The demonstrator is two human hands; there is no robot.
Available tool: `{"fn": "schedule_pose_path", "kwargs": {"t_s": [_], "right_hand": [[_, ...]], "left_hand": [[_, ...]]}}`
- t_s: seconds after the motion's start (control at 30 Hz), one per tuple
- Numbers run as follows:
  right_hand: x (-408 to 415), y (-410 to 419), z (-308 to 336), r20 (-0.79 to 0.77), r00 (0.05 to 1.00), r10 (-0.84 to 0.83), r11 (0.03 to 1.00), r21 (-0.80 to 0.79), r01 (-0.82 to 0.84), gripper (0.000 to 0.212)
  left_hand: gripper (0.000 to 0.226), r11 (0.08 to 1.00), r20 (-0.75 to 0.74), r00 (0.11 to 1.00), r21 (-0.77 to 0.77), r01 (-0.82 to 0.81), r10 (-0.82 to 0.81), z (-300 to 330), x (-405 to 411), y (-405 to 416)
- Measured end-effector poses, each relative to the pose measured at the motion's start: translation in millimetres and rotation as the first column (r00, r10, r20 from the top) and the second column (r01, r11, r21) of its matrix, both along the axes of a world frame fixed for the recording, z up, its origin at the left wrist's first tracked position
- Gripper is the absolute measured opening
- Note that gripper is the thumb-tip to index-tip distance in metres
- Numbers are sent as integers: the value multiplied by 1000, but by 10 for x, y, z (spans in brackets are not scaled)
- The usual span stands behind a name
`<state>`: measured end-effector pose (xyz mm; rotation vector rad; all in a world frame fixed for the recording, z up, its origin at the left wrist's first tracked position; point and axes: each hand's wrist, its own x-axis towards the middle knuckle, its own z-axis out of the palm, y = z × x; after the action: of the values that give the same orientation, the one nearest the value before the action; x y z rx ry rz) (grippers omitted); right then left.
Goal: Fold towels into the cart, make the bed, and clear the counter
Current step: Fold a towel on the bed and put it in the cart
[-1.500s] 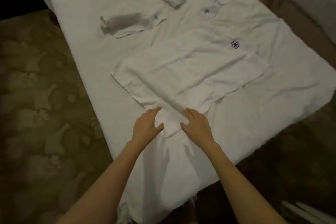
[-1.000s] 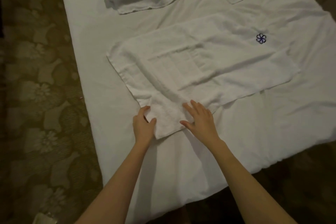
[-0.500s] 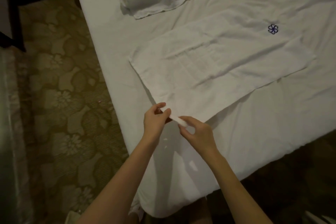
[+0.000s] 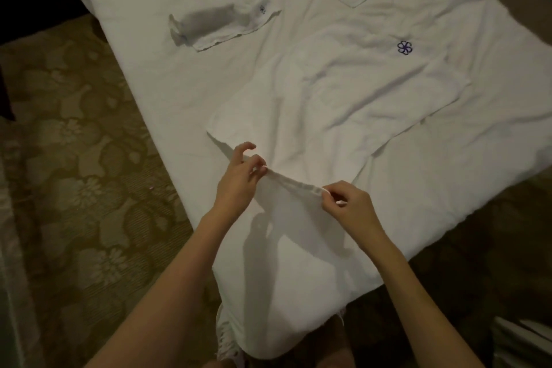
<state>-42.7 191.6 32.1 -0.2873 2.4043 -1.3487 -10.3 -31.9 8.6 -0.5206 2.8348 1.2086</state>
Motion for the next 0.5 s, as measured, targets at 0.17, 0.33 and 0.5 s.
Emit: {"fn": "schedule_pose_path", "kwargs": {"t_s": [0.17, 0.33, 0.5], "right_hand": [[150, -158, 191, 23, 998, 53, 996, 76, -55, 11], [408, -225, 470, 264, 953, 147, 975, 125, -185, 13], [463, -130, 533, 171, 985, 14, 996, 80, -28, 13]], "left_hand": [[17, 976, 91, 976, -78, 203, -196, 223, 144, -353], [22, 900, 403, 840, -79, 428, -364, 580, 278, -604], [23, 885, 343, 860, -136, 445, -379, 781, 97, -542]]}}
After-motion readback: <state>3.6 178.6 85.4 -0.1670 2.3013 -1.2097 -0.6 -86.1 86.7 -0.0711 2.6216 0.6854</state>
